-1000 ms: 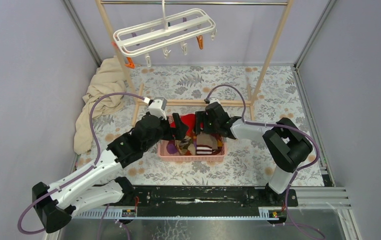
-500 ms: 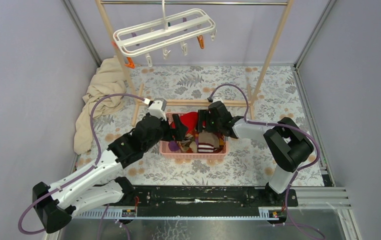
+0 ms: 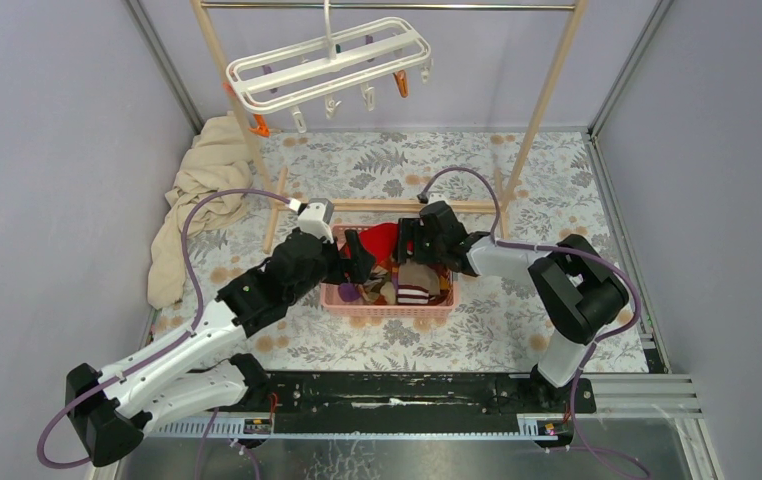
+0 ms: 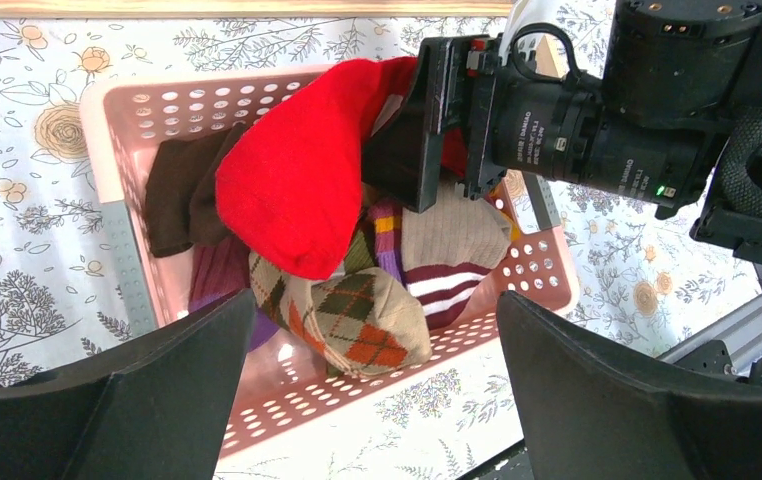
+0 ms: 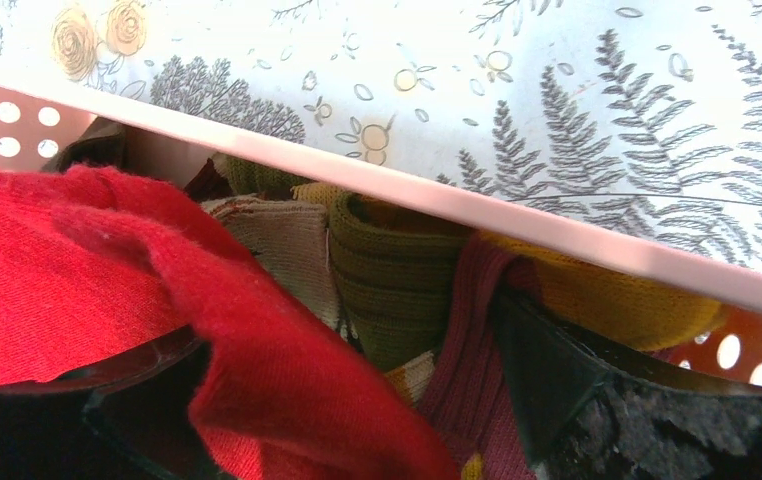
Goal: Remove the socks clipped to the hanger
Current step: Move the bin to the center of the board.
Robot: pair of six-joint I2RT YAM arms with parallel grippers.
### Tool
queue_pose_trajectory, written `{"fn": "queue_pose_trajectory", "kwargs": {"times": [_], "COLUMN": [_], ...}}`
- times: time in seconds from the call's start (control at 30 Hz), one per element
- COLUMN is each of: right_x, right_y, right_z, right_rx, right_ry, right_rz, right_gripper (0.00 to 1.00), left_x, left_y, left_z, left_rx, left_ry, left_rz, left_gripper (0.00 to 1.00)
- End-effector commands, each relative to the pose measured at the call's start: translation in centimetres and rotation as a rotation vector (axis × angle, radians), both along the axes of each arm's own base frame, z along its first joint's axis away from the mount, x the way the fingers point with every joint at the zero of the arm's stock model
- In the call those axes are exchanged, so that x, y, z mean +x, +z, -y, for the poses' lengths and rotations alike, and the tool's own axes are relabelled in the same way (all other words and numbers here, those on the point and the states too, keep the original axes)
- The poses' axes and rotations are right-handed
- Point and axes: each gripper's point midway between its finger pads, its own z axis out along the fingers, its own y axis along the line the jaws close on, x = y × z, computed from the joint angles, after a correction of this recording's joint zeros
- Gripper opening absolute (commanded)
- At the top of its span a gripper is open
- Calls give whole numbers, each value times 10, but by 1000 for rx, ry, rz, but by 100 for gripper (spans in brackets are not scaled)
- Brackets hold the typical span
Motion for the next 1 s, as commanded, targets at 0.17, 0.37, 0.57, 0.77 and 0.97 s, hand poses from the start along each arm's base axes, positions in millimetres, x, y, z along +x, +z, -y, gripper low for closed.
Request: {"fn": "queue_pose_trajectory", "kwargs": {"times": [0.17, 0.37, 0.57, 0.77, 0.97], "right_x": [12, 14, 23, 47, 73], "right_y": [-7, -3, 3, 10, 21], "right_z": [43, 50, 55, 38, 23], "right_rx": [-34, -34, -31, -24, -23], "right_ry": [-83, -93, -101, -50, -19], "right_rz": [-34, -26, -15, 8, 40], "right_gripper": [88, 88, 88, 88, 88], "left_x": [6, 14, 36, 57, 74], "left_y": [-2, -5, -17, -24, -23], "left_z": [-5, -11, -13, -22, -40], "left_rx": [-6, -14, -2, -16, 2], "left_ry": [28, 52, 71, 98, 140], "left_rz": [1, 4, -15, -26, -20], "left_gripper": [98, 98, 98, 98, 98]}}
